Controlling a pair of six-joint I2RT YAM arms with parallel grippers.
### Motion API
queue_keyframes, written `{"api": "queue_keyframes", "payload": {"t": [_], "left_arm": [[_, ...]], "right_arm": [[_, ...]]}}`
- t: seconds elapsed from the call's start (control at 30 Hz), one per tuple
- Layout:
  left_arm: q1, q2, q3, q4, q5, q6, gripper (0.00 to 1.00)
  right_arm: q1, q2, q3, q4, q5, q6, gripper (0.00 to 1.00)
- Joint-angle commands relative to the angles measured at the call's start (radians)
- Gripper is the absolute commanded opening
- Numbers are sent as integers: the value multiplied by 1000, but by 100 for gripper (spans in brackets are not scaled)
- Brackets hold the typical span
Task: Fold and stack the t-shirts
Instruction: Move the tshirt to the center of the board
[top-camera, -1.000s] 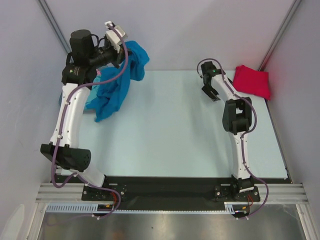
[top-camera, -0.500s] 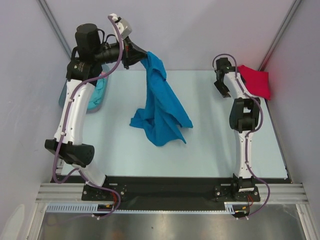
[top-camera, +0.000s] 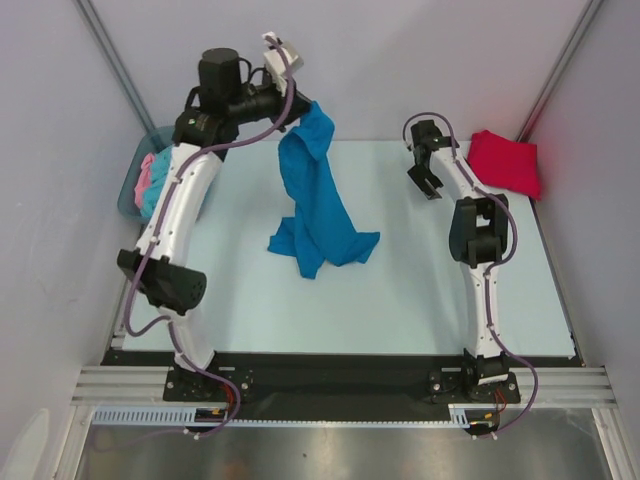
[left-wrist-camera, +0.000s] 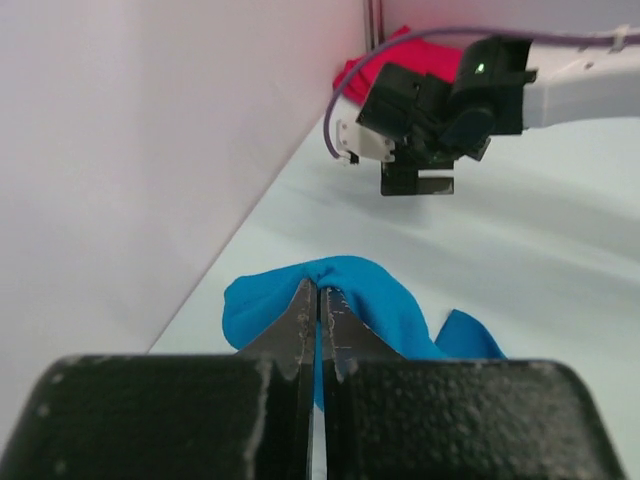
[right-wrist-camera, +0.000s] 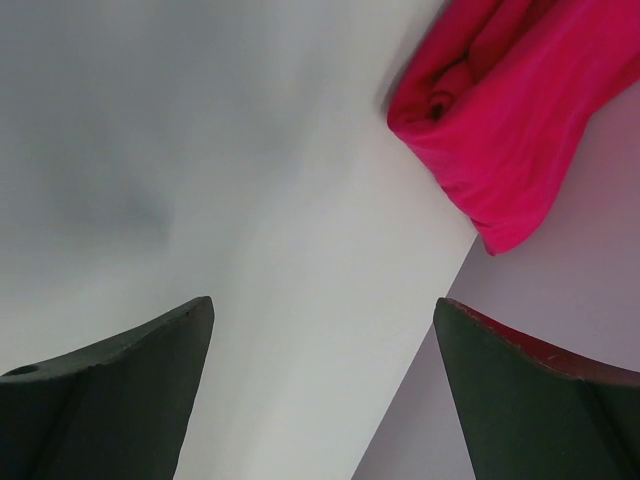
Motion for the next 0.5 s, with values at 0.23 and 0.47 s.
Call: {"api": "queue_keyframes", "payload": {"t": [0.23,0.47], "left_arm": [[-115,247,121,123,41,-22,0],[-204,333,132,197,12,-2,43]], "right_arm": [[18,-134,3,92,88,38,100],[0,-159,43,110,98,27,100]]}}
